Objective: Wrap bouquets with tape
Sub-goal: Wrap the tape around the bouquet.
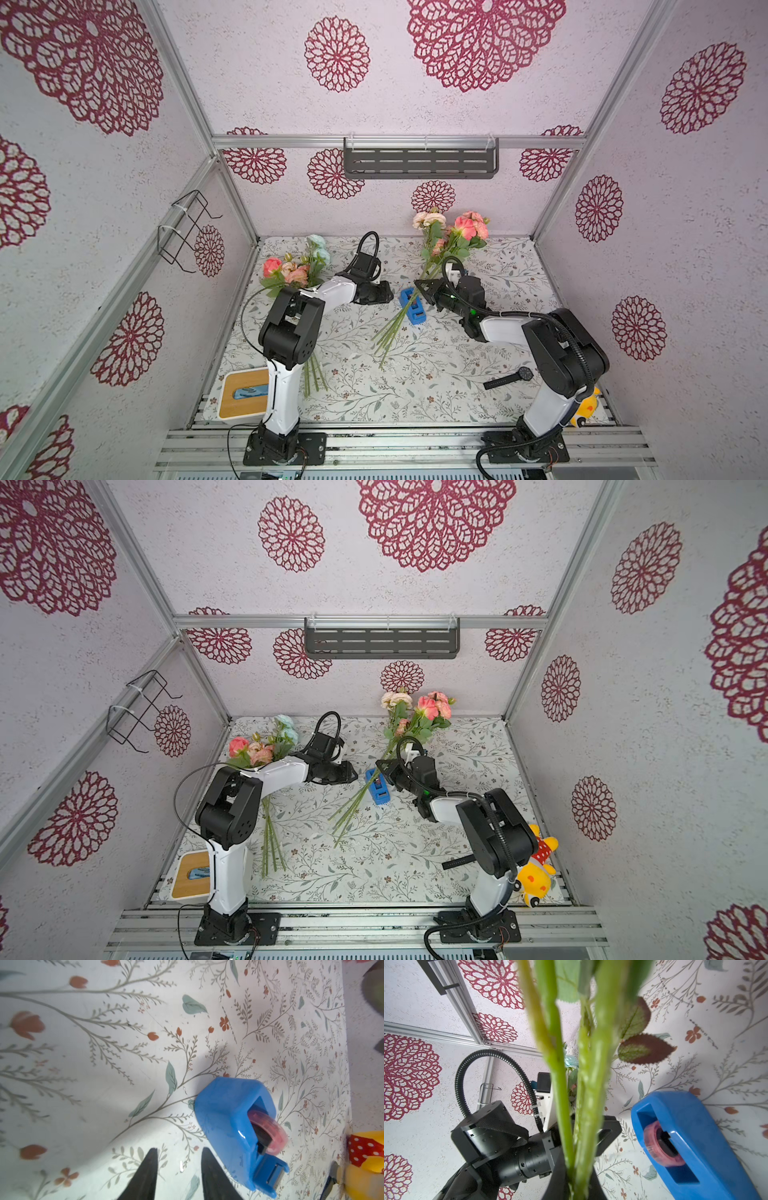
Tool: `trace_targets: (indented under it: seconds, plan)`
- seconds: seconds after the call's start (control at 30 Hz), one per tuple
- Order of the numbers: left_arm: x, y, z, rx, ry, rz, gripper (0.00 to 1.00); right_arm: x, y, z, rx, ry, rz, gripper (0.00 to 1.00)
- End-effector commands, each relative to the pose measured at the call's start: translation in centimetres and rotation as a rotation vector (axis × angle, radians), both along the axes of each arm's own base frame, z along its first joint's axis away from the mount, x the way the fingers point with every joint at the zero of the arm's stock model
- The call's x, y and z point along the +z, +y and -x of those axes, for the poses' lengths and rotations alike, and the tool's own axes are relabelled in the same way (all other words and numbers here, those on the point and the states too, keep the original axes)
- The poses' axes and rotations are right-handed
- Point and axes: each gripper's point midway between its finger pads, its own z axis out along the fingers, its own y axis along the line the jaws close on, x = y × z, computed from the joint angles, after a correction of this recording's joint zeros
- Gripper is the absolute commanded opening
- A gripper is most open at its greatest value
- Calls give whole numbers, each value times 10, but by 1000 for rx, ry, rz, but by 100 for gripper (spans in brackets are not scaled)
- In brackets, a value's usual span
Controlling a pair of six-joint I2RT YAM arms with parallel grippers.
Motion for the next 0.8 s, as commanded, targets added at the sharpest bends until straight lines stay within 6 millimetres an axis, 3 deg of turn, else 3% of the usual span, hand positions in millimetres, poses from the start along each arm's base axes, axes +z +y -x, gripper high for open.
trace_targets:
  seconds: [0.0, 0.1, 0.27, 0.53, 0.63, 0.77]
  plan:
    - [56, -12, -7, -27, -96, 99, 43, 70, 4, -7, 14, -208, -93, 0]
    - [56, -26, -4, -99, -93, 101, 50, 77, 6, -8, 25, -221, -65, 0]
    - [23, -52, 11, -220, -60, 57, 52, 66, 3, -6, 22, -193, -69, 0]
    - [-6, -58, 12, -213, -34, 1, 52, 61, 3, -2, 29, -180, -73, 0]
    - [-24, -53, 12, -191, -1, -74, 49, 61, 3, -1, 30, -180, -75, 0]
    - [-32, -43, 10, -146, 1, -111, 44, 63, 4, -2, 34, -184, -75, 0]
